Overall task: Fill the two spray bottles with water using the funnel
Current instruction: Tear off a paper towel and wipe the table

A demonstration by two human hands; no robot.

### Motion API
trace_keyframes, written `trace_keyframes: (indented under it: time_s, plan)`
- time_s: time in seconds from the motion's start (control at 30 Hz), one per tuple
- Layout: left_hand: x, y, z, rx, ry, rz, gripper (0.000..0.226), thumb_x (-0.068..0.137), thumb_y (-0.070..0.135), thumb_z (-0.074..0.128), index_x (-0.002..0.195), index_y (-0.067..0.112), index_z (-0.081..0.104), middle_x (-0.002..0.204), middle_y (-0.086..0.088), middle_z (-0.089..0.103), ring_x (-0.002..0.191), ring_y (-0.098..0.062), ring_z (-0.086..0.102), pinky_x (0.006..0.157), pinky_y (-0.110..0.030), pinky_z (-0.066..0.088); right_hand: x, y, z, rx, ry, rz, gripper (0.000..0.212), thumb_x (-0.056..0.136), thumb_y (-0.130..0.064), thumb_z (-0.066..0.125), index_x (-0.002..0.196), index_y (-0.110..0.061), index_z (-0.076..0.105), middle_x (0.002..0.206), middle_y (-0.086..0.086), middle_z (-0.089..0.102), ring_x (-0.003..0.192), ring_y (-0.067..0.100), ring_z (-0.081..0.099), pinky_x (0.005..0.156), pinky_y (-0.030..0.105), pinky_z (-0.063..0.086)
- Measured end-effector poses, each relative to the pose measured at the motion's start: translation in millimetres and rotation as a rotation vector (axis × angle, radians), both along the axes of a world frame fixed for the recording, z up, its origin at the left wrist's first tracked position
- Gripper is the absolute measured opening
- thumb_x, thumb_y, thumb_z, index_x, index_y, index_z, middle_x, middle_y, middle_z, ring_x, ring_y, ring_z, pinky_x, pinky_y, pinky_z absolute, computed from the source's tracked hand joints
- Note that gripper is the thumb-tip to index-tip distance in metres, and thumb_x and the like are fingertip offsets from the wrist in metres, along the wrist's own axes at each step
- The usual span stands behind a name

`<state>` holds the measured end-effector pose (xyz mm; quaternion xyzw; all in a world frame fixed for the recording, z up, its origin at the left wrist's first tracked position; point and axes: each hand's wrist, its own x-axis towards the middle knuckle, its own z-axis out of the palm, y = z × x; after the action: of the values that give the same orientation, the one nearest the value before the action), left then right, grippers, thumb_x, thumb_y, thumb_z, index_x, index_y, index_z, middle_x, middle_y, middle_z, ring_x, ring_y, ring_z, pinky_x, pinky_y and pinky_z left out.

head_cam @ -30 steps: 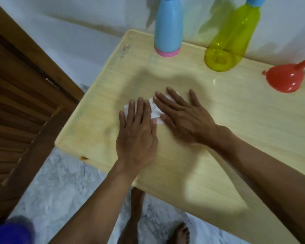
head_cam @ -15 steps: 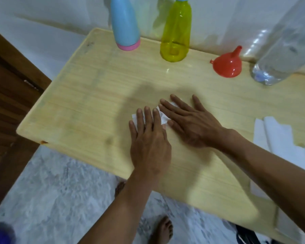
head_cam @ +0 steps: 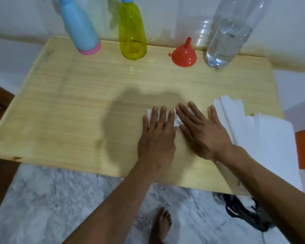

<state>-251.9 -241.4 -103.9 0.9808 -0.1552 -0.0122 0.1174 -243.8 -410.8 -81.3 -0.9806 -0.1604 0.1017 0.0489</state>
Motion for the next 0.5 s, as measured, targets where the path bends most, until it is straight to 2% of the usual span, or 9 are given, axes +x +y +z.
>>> trace_keyframes:
  time_s: [0.1,0.17,0.23,0.3,0.4,0.5]
  plan:
    - [9.9,19.5,-0.1,0.027,-0.012,-0.183,0.055,0.099,0.031,0.027,0.149,0.013,0.042,0.156,-0.014,0.04,0.147,-0.034,0.031,0.117,-0.053,0.025,-24.1,20.9,0.1,0.003,0.024,-0.199,0.055,0.109,-0.04,0.008,0.162,-0.026,0.002,0.169,-0.013,-0.004,0.156,0.016,-0.009,0.121,0.061,0.0]
    - [17.5,37.3,2.8,0.028,0.019,-0.308,0.057,0.101,0.034,0.02,0.152,0.015,0.038,0.159,-0.012,0.035,0.15,-0.032,0.025,0.12,-0.048,0.018,-37.4,42.4,1.3,0.038,0.075,-0.352,0.056,0.109,-0.041,0.006,0.161,-0.028,-0.007,0.168,-0.015,-0.013,0.155,0.014,-0.019,0.121,0.057,-0.008]
    - [27.0,56.2,6.9,0.022,0.076,-0.413,0.063,0.1,0.039,0.009,0.155,0.016,0.03,0.163,-0.007,0.025,0.153,-0.027,0.013,0.121,-0.041,0.005,-48.0,68.6,3.6,0.081,0.102,-0.48,0.057,0.108,-0.042,0.006,0.161,-0.027,-0.01,0.167,-0.015,-0.017,0.153,0.015,-0.023,0.121,0.057,-0.01]
    - [38.0,73.6,9.7,0.019,0.113,-0.497,0.07,0.096,0.043,0.002,0.156,0.017,0.025,0.165,-0.005,0.019,0.154,-0.025,0.008,0.121,-0.036,0.0,-53.6,96.3,3.6,0.125,0.123,-0.583,0.057,0.108,-0.041,0.006,0.161,-0.027,-0.011,0.167,-0.014,-0.019,0.153,0.016,-0.026,0.121,0.058,-0.011]
    - [53.7,98.7,12.3,0.016,0.122,-0.577,0.073,0.094,0.044,0.001,0.155,0.015,0.027,0.164,-0.005,0.022,0.153,-0.026,0.012,0.121,-0.036,0.004,-55.6,135.4,1.3,0.179,0.107,-0.699,0.057,0.109,-0.038,0.009,0.161,-0.027,-0.009,0.167,-0.016,-0.019,0.153,0.016,-0.027,0.121,0.058,-0.011]
    - [67.1,130.3,10.5,-0.042,0.13,-0.614,0.067,0.097,0.041,0.012,0.151,0.01,0.035,0.16,-0.009,0.03,0.151,-0.028,0.02,0.121,-0.04,0.012,-52.8,168.2,-0.6,0.192,0.081,-0.76,0.057,0.108,-0.036,0.012,0.161,-0.025,-0.007,0.168,-0.014,-0.017,0.153,0.018,-0.026,0.121,0.06,-0.009]
